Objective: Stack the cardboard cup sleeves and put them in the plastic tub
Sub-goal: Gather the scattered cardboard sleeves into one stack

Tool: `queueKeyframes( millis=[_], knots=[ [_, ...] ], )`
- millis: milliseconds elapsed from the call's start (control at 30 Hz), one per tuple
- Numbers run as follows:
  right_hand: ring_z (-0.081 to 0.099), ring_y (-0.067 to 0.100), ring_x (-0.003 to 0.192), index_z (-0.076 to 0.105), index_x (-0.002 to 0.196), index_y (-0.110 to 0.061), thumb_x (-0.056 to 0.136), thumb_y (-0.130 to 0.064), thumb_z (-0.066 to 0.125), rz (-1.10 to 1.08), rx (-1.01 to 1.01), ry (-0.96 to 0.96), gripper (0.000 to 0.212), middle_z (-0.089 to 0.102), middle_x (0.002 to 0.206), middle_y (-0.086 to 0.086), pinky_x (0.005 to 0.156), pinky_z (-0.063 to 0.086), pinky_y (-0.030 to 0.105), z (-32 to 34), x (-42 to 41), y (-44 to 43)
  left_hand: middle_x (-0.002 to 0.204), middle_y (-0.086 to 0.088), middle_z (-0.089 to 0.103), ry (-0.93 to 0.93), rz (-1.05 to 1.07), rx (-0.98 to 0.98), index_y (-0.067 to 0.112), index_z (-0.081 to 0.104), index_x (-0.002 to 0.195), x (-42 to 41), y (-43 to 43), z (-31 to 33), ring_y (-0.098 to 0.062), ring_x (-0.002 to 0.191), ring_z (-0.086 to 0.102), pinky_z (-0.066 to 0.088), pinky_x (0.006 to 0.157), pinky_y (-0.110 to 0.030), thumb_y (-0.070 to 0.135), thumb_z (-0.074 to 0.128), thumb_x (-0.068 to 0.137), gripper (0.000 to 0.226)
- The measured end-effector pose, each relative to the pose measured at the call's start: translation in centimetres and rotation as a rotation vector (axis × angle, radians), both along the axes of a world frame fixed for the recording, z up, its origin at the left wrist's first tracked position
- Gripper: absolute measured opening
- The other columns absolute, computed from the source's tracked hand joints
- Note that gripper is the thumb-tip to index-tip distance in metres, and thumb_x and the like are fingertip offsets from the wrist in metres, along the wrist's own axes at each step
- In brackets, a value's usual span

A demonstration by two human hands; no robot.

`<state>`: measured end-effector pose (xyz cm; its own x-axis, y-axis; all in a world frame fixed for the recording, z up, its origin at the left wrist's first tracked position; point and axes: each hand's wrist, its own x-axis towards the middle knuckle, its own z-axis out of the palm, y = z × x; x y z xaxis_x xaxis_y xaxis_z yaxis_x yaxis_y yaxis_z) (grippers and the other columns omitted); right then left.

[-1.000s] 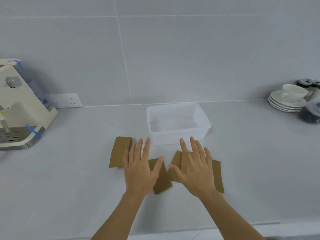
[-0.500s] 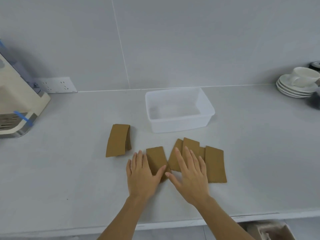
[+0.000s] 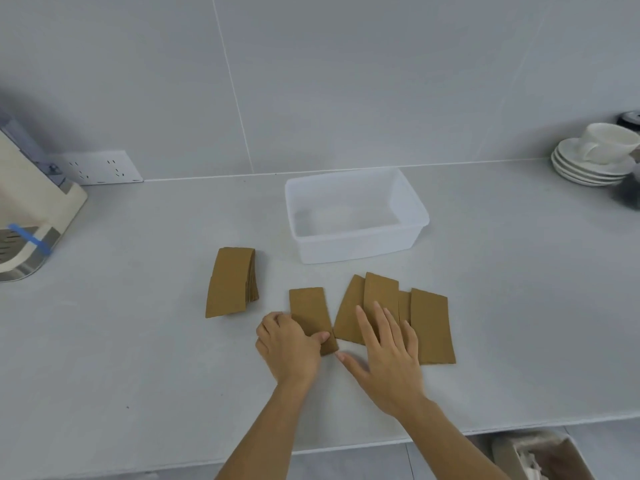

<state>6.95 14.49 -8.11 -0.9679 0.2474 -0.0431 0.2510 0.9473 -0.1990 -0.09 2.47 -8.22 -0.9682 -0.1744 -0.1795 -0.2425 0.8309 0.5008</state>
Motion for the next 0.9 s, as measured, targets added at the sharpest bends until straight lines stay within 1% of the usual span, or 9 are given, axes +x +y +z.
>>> queueKeyframes(
  millis=[100,200,367,467,533,633,733,833,900],
  knots=[
    [0.056,0.028,0.119,0.052,0.130,-0.016,0.087,-0.065,0.015,-0.010,-0.002,-0.002,0.075,0.057,0.132,0.013,0.095,0.044,0.051,-0.1,0.2,0.2,0.130,-0.012,0.044,-0.076,0.045,0.019,0.007,0.047,0.124,-0.6,0.0,0.5,-0.030,0.123,0.035,0.029,0.100,-0.035,0.043,0.080,0.065,0.076],
    [0.059,0.027,0.116,0.056,0.126,-0.013,0.084,-0.063,0.026,-0.024,-0.010,0.014,0.072,0.060,0.128,0.012,0.093,0.045,0.050,-0.1,0.2,0.5,0.131,-0.013,0.043,-0.128,0.036,0.009,0.007,0.047,0.124,-1.2,-0.2,0.6,-0.030,0.123,0.035,0.030,0.100,-0.036,0.047,0.080,0.063,0.080],
    [0.048,0.025,0.127,0.047,0.134,-0.014,0.083,-0.068,0.008,-0.042,-0.049,0.063,0.083,0.050,0.139,0.011,0.102,0.036,0.047,-0.2,0.2,0.9,0.123,-0.008,0.050,-0.154,-0.014,0.083,0.012,0.051,0.117,-1.8,-0.8,0.5,-0.029,0.118,0.042,0.036,0.096,-0.038,0.045,0.081,0.063,0.070],
    [0.039,0.024,0.133,0.039,0.138,-0.016,0.081,-0.070,0.008,-0.056,-0.065,0.111,0.085,0.043,0.144,0.009,0.107,0.028,0.045,-0.4,0.2,1.2,0.104,-0.005,0.054,-0.160,-0.012,0.299,0.013,0.047,0.102,-2.0,-1.3,0.4,-0.028,0.104,0.050,0.045,0.090,-0.041,0.034,0.080,0.068,0.051],
    [0.034,0.022,0.136,0.034,0.141,-0.018,0.080,-0.071,0.009,-0.070,-0.072,0.120,0.085,0.038,0.148,0.007,0.109,0.023,0.042,-0.4,0.3,1.4,0.100,-0.008,0.056,-0.182,0.024,0.526,0.012,0.045,0.096,-2.1,-1.6,0.6,-0.024,0.090,0.055,0.050,0.074,-0.036,0.022,0.076,0.075,0.039],
    [0.026,0.019,0.138,0.025,0.144,-0.021,0.084,-0.066,0.022,-0.090,-0.103,0.119,0.074,0.030,0.151,0.003,0.110,0.015,0.038,-0.4,0.4,1.8,0.092,-0.004,0.057,-0.193,0.042,0.702,0.013,0.046,0.090,-1.9,-1.6,1.0,-0.014,0.077,0.054,0.040,0.056,-0.024,0.013,0.071,0.080,0.026],
    [0.029,0.020,0.136,0.028,0.142,-0.018,0.081,-0.069,0.013,-0.135,-0.116,0.141,0.081,0.033,0.149,0.003,0.110,0.019,0.038,0.0,0.9,2.3,0.094,-0.003,0.060,-0.288,0.045,0.830,0.015,0.050,0.090,-1.4,-1.2,1.6,-0.015,0.082,0.058,0.047,0.064,-0.028,0.009,0.067,0.083,0.019],
    [0.039,0.025,0.130,0.039,0.136,-0.011,0.089,-0.050,0.039,-0.223,-0.148,0.192,0.061,0.045,0.141,0.009,0.106,0.025,0.038,0.2,1.2,3.3,0.102,-0.010,0.065,-0.378,0.087,1.004,0.013,0.054,0.100,-1.0,-0.8,2.2,-0.025,0.093,0.062,0.053,0.081,-0.042,0.000,0.060,0.084,0.021],
    [0.043,0.028,0.124,0.044,0.131,-0.008,0.089,-0.041,0.051,-0.309,-0.160,0.213,0.054,0.050,0.134,0.011,0.102,0.028,0.039,0.3,1.2,4.2,0.102,-0.012,0.069,-0.404,0.102,1.114,0.012,0.055,0.104,-0.9,-0.5,2.4,-0.027,0.096,0.065,0.053,0.079,-0.040,-0.005,0.052,0.084,0.026]
  ],
)
